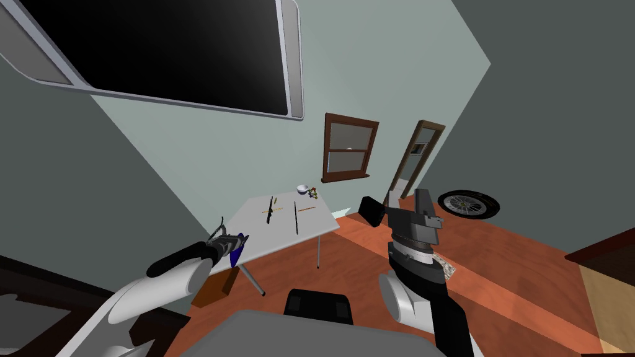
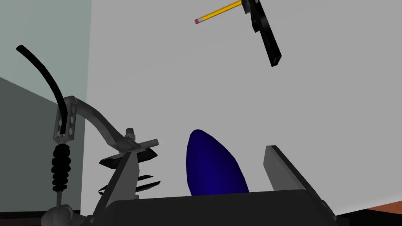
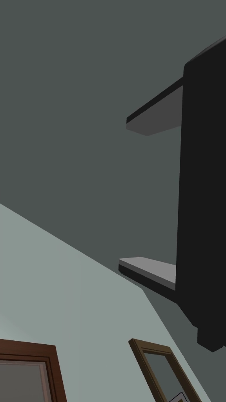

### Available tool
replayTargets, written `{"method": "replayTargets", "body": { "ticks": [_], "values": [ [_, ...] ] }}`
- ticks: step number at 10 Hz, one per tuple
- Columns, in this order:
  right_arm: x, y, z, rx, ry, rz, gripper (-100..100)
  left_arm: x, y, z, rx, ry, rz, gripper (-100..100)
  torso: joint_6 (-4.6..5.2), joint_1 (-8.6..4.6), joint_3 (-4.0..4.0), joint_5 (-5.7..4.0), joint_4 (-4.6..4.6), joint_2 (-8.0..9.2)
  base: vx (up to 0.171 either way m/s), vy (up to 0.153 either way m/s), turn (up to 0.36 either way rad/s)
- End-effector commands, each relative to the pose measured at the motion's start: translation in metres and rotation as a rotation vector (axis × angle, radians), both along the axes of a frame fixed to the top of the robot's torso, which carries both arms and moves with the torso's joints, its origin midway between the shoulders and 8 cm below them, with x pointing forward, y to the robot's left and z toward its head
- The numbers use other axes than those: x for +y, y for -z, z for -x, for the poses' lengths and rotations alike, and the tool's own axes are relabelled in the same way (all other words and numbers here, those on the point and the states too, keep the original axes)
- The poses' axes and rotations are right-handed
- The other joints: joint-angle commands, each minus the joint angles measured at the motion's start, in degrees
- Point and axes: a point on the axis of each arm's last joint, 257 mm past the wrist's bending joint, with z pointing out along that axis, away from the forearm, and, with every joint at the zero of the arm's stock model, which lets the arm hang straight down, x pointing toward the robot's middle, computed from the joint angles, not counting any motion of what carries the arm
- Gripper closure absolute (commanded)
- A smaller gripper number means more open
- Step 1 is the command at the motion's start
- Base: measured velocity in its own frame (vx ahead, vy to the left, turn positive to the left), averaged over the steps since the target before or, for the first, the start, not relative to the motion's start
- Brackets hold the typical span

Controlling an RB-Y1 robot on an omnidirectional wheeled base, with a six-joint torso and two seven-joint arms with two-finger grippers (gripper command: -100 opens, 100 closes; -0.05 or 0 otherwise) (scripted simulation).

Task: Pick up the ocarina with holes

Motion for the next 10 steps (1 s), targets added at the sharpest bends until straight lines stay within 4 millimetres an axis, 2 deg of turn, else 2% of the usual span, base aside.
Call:
{"method": "replayTargets", "body": {
  "ticks": [1,3,4,5,6,10],
  "values": [
    [0.000,0.000,0.000,0.000,0.000,0.000,0,0.003,0.020,0.017,0.052,-0.040,0.052,-100,0.00,0.00,0.00,0.00,0.00,0.00,0.049,0.009,-0.031],
    [0.000,0.000,0.000,0.000,0.000,0.000,0,0.003,0.040,0.032,0.100,-0.071,0.094,-100,0.00,0.00,0.00,0.00,0.00,0.00,0.033,0.004,-0.023],
    [0.000,0.000,0.000,0.000,0.000,0.000,0,0.003,0.033,0.024,0.084,-0.061,0.080,-100,0.00,-0.02,0.01,0.00,0.00,0.03,0.012,0.000,-0.002],
    [0.000,0.000,0.000,0.000,0.000,0.000,0,0.003,0.035,0.025,0.089,-0.063,0.084,0,0.00,-0.03,0.04,-0.01,0.02,0.08,0.000,0.000,0.000],
    [0.000,0.000,0.000,0.000,0.000,0.000,0,0.007,0.038,0.028,0.088,-0.056,0.081,-100,0.00,-0.03,0.07,-0.01,0.03,0.12,0.040,-0.011,0.038],
    [0.000,0.000,0.000,0.000,0.000,0.000,0,0.018,0.045,0.038,0.088,-0.042,0.080,-100,0.00,-0.12,-0.06,-0.03,-0.02,-0.10,0.068,-0.022,0.035]
  ]
}}
